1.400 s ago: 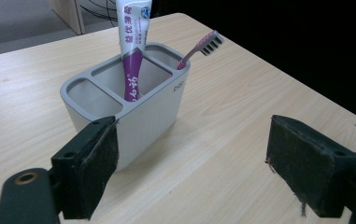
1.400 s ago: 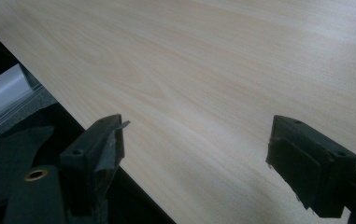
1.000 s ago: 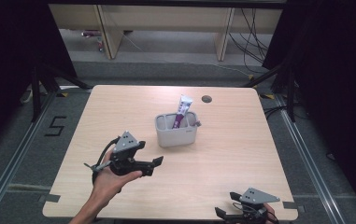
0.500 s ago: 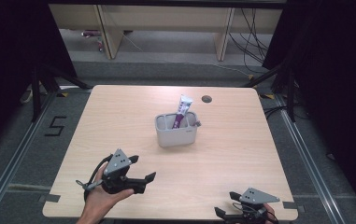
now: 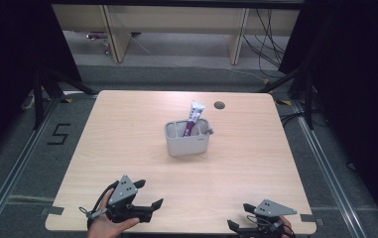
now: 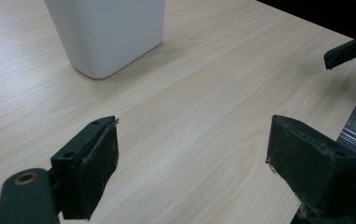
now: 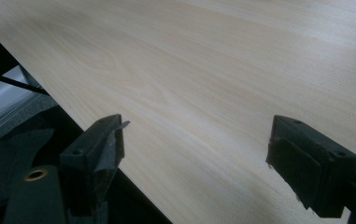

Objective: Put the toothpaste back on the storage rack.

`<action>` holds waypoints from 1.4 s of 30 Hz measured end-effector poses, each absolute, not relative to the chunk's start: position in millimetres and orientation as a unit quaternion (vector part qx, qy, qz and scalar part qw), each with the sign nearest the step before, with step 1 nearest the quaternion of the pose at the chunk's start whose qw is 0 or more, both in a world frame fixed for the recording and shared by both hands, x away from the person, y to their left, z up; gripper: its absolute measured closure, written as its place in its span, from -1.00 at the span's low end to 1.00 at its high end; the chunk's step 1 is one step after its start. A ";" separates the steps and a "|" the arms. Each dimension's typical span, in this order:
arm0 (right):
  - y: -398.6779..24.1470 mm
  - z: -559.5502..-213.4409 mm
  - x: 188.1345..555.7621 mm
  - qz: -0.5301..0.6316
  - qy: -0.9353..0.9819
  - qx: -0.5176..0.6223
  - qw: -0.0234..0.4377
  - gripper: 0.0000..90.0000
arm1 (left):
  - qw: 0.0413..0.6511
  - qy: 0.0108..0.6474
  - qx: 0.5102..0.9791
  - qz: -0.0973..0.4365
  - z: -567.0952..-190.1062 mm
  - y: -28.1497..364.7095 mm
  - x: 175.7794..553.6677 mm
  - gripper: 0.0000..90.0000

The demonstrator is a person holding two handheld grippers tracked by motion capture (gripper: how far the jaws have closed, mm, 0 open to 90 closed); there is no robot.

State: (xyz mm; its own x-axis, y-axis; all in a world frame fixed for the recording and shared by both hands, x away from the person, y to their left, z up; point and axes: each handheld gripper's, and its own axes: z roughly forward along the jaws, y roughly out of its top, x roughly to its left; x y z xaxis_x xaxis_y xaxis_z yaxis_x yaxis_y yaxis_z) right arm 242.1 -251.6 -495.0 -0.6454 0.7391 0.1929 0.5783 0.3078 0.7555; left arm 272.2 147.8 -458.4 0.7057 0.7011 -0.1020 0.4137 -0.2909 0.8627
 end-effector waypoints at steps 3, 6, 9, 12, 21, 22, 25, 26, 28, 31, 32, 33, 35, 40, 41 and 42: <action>-251.8 -492.7 239.5 0.424 0.801 0.414 0.087 -0.57 | 0.482 0.356 0.787 0.146 -463.7 148.4 267.8 -0.64; -251.8 -492.8 239.4 0.424 0.801 0.414 0.087 -0.57 | 0.476 0.352 0.793 0.145 -467.3 150.2 264.2 -0.64; -251.8 -492.8 239.5 0.424 0.801 0.413 0.088 -0.57 | 0.471 0.347 0.797 0.151 -470.0 153.2 260.6 -0.64; -251.8 -492.8 239.4 0.424 0.802 0.412 0.088 -0.58 | 0.463 0.348 0.801 0.154 -471.7 155.7 257.6 -0.64; -251.9 -494.2 241.3 0.430 0.803 0.401 0.099 -0.58 | 0.453 0.349 0.806 0.152 -486.8 162.5 247.1 -0.64; -250.5 -494.0 239.9 0.429 0.800 0.408 0.090 -0.59 | 0.448 0.348 0.810 0.152 -489.5 163.1 244.5 -0.64; -250.6 -494.7 241.3 0.430 0.804 0.399 0.099 -0.59 | 0.441 0.341 0.816 0.149 -493.1 163.3 240.5 -0.64; -250.1 -494.4 240.9 0.429 0.803 0.402 0.097 -0.59 | 0.441 0.342 0.816 0.149 -493.8 163.1 239.0 -0.64; -251.1 -493.0 240.2 0.427 0.805 0.399 0.100 -0.59 | 0.442 0.342 0.815 0.150 -494.5 162.6 236.2 -0.64; -250.8 -493.5 240.4 0.431 0.804 0.397 0.101 -0.59 | 0.429 0.333 0.825 0.155 -495.7 163.8 233.1 -0.64; -250.8 -493.5 240.4 0.431 0.804 0.397 0.101 -0.59 | 0.429 0.333 0.825 0.155 -495.7 163.8 233.1 -0.64; -251.1 -492.9 240.2 0.427 0.806 0.397 0.104 -0.59 | 0.439 0.339 0.818 0.151 -496.7 161.7 231.5 -0.64; -250.4 -492.8 239.5 0.426 0.805 0.400 0.099 -0.59 | 0.429 0.334 0.824 0.156 -497.2 162.5 230.8 -0.64; -250.4 -493.0 240.0 0.428 0.806 0.395 0.104 -0.59 | 0.414 0.333 0.831 0.163 -499.6 163.1 233.9 -0.64; -250.4 -493.0 239.9 0.427 0.807 0.395 0.103 -0.59 | 0.415 0.335 0.830 0.163 -499.6 163.2 233.8 -0.64; -250.4 -493.1 239.9 0.427 0.807 0.395 0.104 -0.59 | 0.417 0.335 0.829 0.164 -499.9 163.0 233.7 -0.64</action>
State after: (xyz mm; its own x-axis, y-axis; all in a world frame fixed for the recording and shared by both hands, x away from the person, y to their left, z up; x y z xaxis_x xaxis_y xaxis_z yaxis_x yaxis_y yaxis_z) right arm 239.9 -250.4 -493.1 -0.6671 0.7253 0.1700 0.5482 0.3234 0.7713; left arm 233.7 163.0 -499.9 0.7222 0.6917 -0.0069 0.4176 -0.4280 0.8015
